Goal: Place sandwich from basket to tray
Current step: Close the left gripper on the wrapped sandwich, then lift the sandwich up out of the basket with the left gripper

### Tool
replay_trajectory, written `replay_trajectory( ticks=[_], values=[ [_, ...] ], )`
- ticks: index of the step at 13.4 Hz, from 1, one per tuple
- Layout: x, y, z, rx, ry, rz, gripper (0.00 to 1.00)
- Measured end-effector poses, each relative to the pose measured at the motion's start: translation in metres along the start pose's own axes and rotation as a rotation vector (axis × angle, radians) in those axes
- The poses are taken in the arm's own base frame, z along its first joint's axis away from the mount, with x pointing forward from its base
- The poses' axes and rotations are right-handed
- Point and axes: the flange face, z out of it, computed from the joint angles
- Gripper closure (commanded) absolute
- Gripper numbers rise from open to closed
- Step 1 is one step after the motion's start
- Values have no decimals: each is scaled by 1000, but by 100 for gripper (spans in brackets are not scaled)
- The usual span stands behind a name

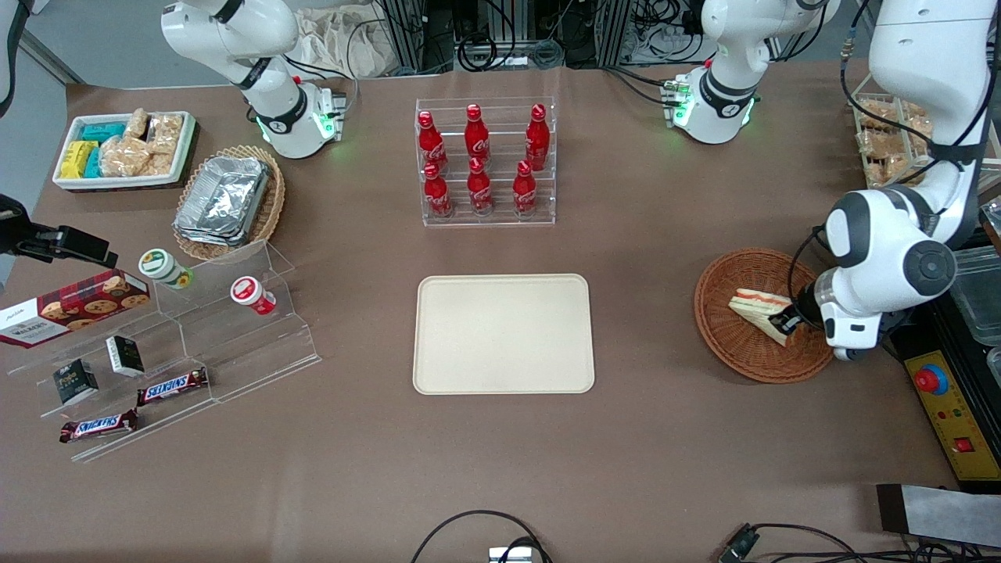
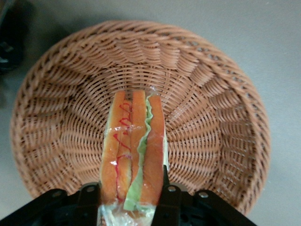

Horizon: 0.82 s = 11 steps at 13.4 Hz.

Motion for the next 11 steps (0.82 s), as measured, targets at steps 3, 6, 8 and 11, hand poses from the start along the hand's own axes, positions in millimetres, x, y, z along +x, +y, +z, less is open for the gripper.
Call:
replay_trajectory(
  ticks=[3, 6, 8, 11],
  values=[
    [11, 10, -63, 29, -42, 108, 100],
    [18, 15, -145, 21, -34, 265, 100],
    [19, 20, -190, -7, 14, 380, 100],
    [-16, 67, -210, -22, 42, 515, 100]
  ],
)
